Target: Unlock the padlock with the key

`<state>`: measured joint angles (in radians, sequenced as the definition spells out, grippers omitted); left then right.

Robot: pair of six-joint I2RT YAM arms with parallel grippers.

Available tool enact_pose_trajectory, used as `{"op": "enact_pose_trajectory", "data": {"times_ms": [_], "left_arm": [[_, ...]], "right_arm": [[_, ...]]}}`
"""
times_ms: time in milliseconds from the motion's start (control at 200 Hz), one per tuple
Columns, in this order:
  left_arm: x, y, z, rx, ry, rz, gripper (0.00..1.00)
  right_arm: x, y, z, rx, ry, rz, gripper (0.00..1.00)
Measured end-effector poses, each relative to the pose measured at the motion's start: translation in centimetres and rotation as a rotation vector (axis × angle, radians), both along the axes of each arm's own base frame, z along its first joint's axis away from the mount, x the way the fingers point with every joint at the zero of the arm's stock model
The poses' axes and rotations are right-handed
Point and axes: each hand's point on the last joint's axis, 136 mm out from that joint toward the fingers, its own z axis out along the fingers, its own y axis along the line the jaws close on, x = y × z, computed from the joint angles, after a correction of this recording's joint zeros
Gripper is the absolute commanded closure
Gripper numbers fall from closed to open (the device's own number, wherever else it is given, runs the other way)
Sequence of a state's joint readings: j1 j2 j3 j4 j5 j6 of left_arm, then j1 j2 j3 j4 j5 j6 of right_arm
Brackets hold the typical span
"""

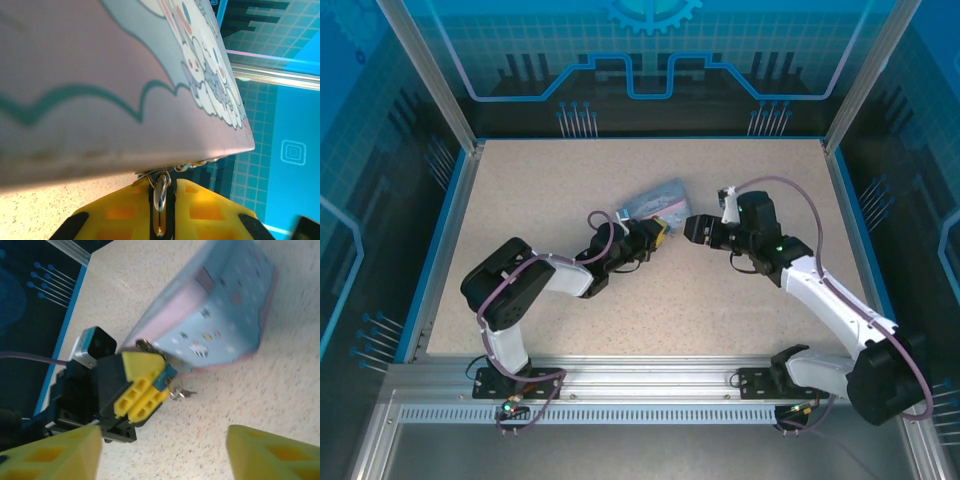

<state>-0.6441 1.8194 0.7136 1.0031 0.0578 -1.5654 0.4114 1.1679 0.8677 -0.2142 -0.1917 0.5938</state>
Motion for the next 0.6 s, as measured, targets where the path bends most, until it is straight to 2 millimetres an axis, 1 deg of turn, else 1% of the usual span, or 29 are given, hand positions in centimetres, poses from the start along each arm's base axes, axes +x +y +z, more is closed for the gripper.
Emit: {"op": "enact_pose_trajectory", "data": {"times_ms": [30,85,160,310,400,505,600], "left_arm": [[0.0,0.0,-0.1,0.002,0.003,-0.003,1.00],[0.0,-0.1,-0.2,0.008,0.011,-0.007,1.00],[-0.1,-0.3,-0.4,0.015,0.024,-0.017,1.00],[-0.3,-0.5,-0.9,0.041,0.052,-0.043,1.00],[-0.5,-0.3,-1.1,0.061,0.070,-0.058,1.00],[-0.5,0.1,-0.9,0.071,0.082,-0.066,1.00],[-0.4,0.3,-0.6,0.086,0.089,-0.078,1.00]], "right_arm": [[0.0,0.2,0.6,-0.042,-0.040,0.025,0.48],[0.0,0.6,1.2,-0.124,-0.107,0.073,0.51],[-0.1,1.1,1.1,-0.222,-0.162,0.130,0.58],[-0.9,1.5,-0.7,-0.387,-0.213,0.238,0.55],[-1.2,1.7,-1.0,-0.456,-0.247,0.282,0.55],[-1.4,2.0,-1.2,-0.508,-0.281,0.324,0.56],[-1.4,2.4,-2.2,-0.557,-0.287,0.358,0.57]]}}
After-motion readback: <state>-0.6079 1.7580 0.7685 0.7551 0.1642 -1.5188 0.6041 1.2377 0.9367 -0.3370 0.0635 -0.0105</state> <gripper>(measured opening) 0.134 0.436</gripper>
